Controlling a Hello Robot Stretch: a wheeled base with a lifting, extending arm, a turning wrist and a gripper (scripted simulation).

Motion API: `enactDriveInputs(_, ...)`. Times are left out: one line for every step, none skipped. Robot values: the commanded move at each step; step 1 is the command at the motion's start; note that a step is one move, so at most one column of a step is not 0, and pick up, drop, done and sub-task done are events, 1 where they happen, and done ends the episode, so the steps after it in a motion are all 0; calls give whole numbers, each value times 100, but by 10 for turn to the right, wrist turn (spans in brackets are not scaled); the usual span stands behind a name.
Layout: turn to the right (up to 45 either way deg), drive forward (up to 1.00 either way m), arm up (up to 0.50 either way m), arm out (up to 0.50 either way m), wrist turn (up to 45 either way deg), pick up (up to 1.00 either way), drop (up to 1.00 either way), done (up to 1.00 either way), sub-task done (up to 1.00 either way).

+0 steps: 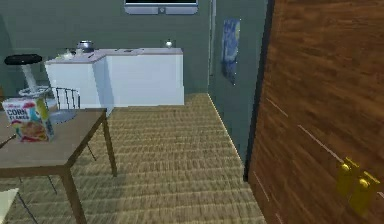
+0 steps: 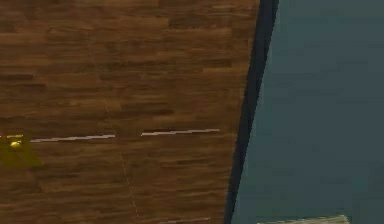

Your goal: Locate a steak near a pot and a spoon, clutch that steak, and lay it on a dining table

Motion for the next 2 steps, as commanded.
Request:
enactDriveInputs(0, 100, 0, 0, 0, 0, 0, 0, 0)
enactDriveInputs(0, 95, 0, 0, 0, 0, 0, 0, 0)
